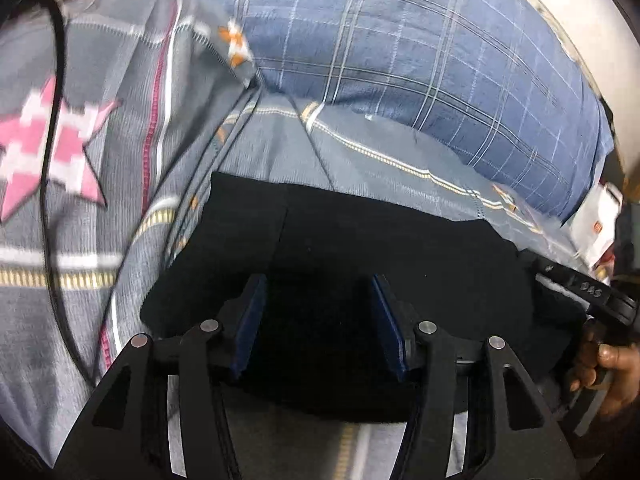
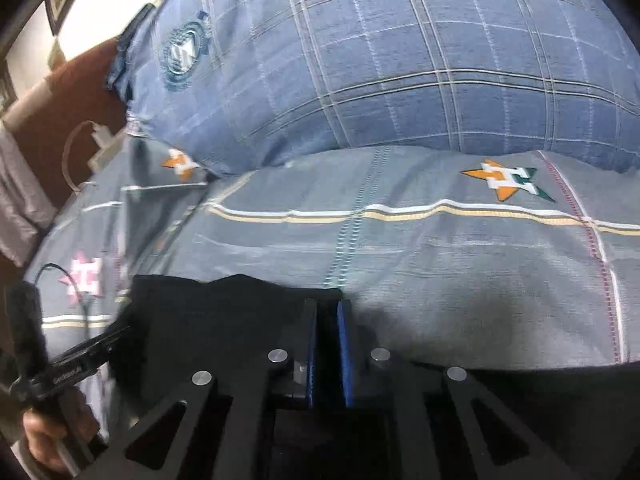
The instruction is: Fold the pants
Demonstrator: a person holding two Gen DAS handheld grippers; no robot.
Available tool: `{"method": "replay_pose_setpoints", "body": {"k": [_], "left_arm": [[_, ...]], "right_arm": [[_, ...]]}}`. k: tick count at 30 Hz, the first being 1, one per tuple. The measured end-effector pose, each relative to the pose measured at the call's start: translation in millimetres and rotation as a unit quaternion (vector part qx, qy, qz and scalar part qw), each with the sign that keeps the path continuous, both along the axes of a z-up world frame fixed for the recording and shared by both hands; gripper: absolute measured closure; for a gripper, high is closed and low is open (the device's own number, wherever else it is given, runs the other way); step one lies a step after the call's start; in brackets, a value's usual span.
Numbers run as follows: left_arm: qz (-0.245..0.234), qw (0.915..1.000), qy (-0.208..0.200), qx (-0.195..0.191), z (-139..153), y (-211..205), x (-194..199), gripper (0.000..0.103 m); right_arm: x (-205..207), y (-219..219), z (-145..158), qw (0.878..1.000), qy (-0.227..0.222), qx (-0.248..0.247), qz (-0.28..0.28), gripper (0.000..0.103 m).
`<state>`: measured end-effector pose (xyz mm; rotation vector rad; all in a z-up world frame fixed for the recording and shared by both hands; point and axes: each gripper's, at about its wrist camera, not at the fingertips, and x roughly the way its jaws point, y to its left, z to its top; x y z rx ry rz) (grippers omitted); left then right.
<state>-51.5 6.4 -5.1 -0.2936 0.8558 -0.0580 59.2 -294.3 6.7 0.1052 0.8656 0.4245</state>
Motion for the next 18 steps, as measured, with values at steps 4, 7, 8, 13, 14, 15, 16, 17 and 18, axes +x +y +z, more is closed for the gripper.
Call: {"method": "replay_pose_setpoints", "body": {"k": [4,7,8,13,14,15,16,17,18], "left_arm": [[-0.002,0.9999,0.009,-0.005,8,-2,-4,0.051],[-0.008,0.9997,0.004,-0.022,20,-7,-7,0.051],[-0.015,0.9997,-0.004,-0.021,25,-12,-8,0.051],[-0.071,0.9966,-0.027,-0.031,44,-57,-5,0.051],[-0.082,0.9957,-0.026,-0.032,45,-66,-3,0.051],[-0.094,0.9948,-0.023,-0.032,45,-78,0,0.051],[-0.105,0.9938,-0.019,-0.032,44,-87,4,0.051],[-0.118,0.9924,-0.015,-0.033,42,-98,6,0.051],[-0.125,0.9916,-0.013,-0.030,41,-106,8,0.050]], "right_arm": [[-10,-6,6,1.000,0.001,0.012,-0.006,0.091],[-34,-41,36,0.997,-0.002,0.076,-0.020,0.072],[-44,-53,45,0.997,-0.009,0.077,-0.029,0.065],[-86,-148,66,0.994,0.000,-0.011,-0.110,0.056],[-89,-163,65,0.993,0.011,-0.020,-0.117,0.056],[-93,-179,62,0.992,0.026,-0.032,-0.123,0.056],[-96,-191,58,0.990,0.044,-0.046,-0.127,0.056],[-100,-201,53,0.988,0.058,-0.061,-0.131,0.056],[-104,-207,49,0.987,0.065,-0.071,-0.131,0.056]]}}
